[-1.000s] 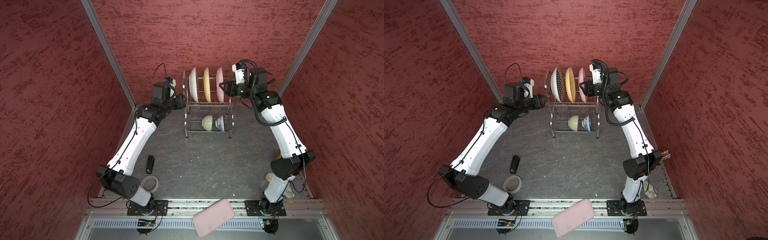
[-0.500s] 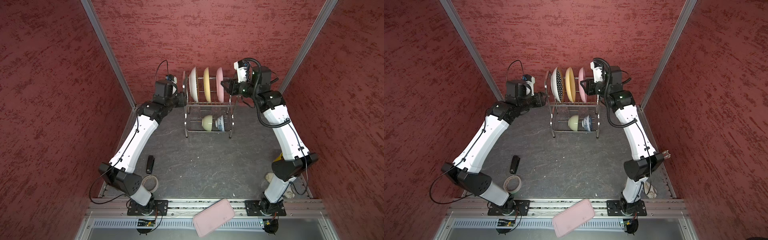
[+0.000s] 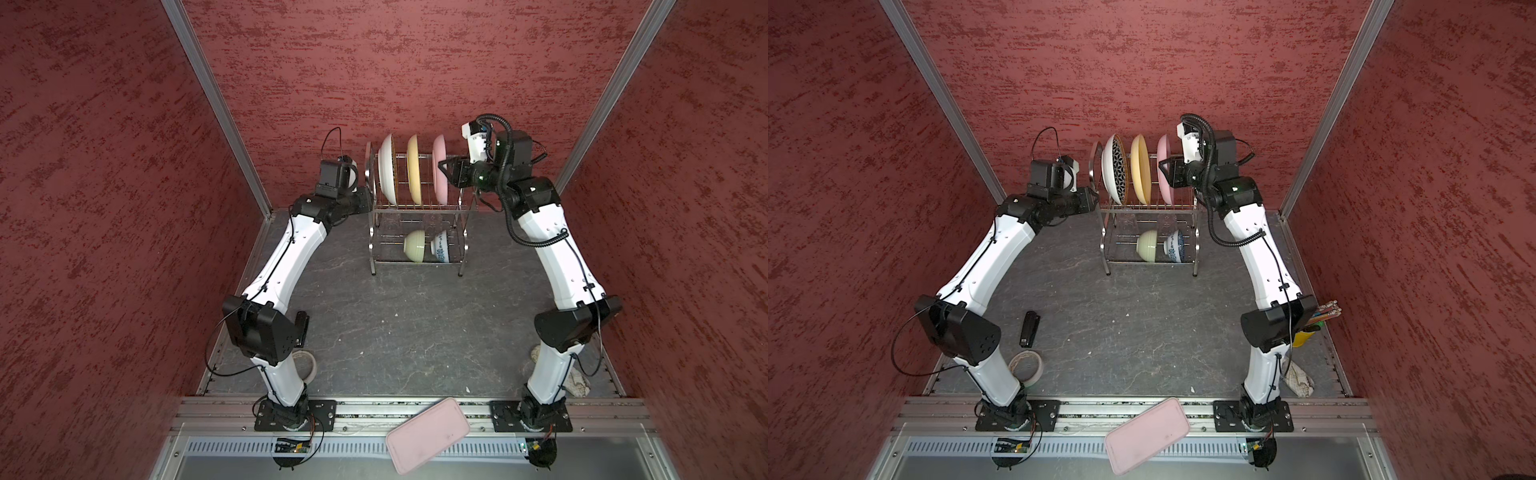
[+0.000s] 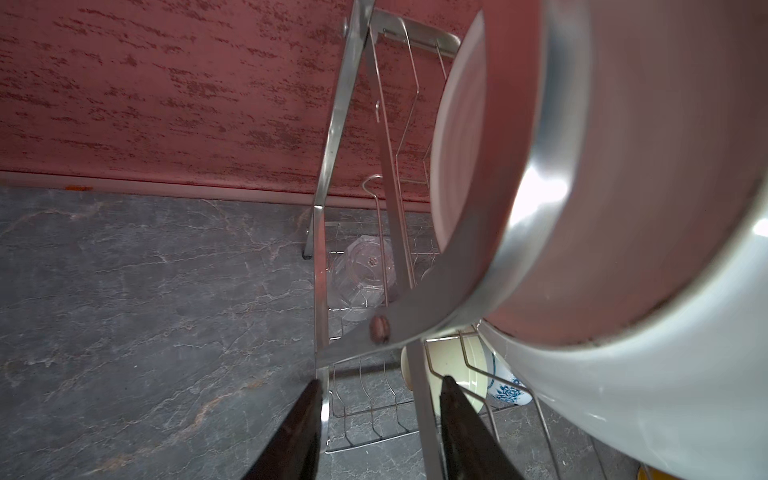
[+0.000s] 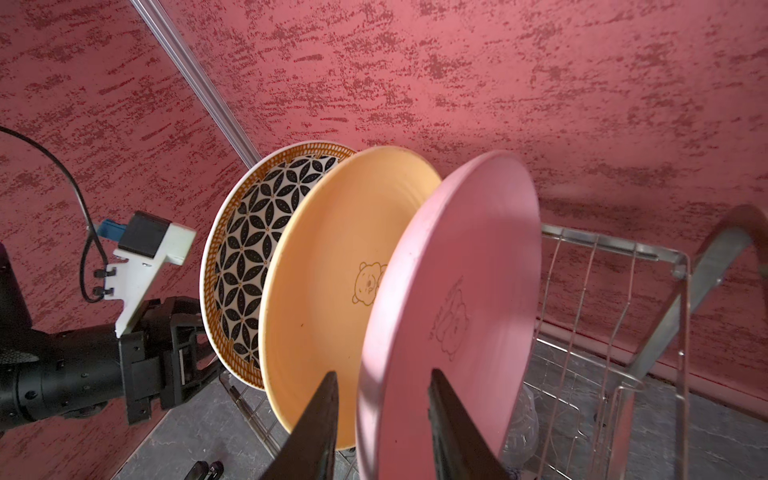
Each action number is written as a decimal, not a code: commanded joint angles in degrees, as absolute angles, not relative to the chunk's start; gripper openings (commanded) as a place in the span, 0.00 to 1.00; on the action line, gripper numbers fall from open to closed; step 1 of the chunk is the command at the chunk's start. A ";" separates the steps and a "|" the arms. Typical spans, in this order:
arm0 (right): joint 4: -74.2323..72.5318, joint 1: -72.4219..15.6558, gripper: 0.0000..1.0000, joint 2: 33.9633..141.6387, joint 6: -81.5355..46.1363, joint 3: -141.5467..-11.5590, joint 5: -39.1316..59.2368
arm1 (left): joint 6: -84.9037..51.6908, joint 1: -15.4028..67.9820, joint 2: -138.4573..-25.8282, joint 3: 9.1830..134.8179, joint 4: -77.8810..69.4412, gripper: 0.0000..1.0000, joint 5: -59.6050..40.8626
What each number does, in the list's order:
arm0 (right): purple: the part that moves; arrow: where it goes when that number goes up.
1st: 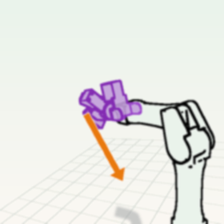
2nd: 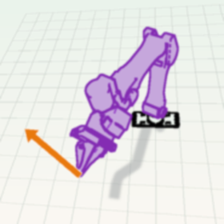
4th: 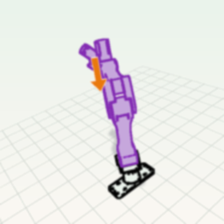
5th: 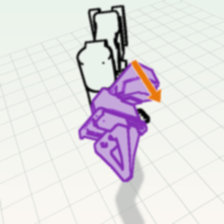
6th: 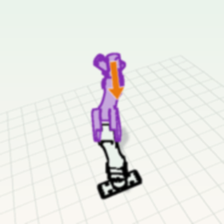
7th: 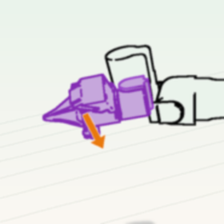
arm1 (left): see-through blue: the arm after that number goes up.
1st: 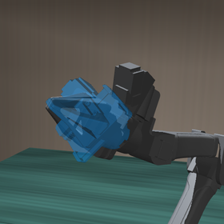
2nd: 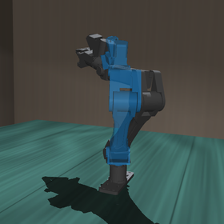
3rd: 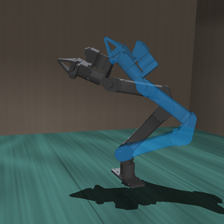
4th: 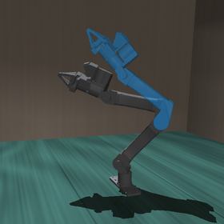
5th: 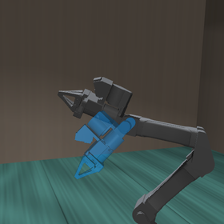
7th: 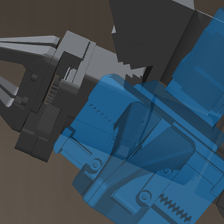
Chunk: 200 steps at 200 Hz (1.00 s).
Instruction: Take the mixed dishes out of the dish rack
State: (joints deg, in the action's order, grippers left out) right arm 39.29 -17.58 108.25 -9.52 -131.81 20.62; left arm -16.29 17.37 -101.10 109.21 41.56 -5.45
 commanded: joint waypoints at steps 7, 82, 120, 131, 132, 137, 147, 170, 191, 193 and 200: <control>39.69 -17.92 0.37 109.06 -8.53 -133.76 19.69 | -16.70 17.58 -101.01 109.98 41.40 0.45 -6.61; 39.46 -17.82 0.33 110.18 -8.69 -133.94 19.51 | -17.05 17.70 -101.84 110.13 41.04 0.24 -7.17; 38.95 -17.82 0.26 110.49 -8.98 -134.01 19.93 | -16.88 18.01 -101.68 110.30 40.87 0.20 -7.12; 38.76 -17.83 0.24 110.62 -9.28 -134.03 19.95 | -16.79 18.00 -101.57 110.30 40.78 0.20 -7.03; 38.72 -17.79 0.23 110.64 -9.34 -133.99 19.95 | -16.79 18.01 -101.54 110.30 40.78 0.20 -7.03; 38.63 -17.80 0.23 110.62 -9.50 -134.01 19.95 | -16.79 18.02 -101.48 110.30 40.70 0.20 -7.03; 38.50 -17.82 0.21 110.53 -9.90 -134.03 19.93 | -16.70 18.02 -101.44 110.30 40.69 0.20 -7.03; 38.54 -17.84 0.16 110.48 -10.45 -134.55 20.11 | -16.62 18.10 -101.41 110.30 40.70 0.20 -6.99; 39.53 -17.84 0.12 110.79 -10.29 -136.05 19.83 | -16.59 18.06 -101.45 110.21 40.70 0.20 -7.03; 39.66 -17.89 0.12 110.82 -10.24 -136.25 19.74 | -16.61 18.09 -101.43 110.15 40.69 0.20 -7.03; 40.25 -17.93 0.11 111.04 -10.04 -137.05 19.33 | -16.60 18.09 -101.49 110.13 40.69 0.20 -7.10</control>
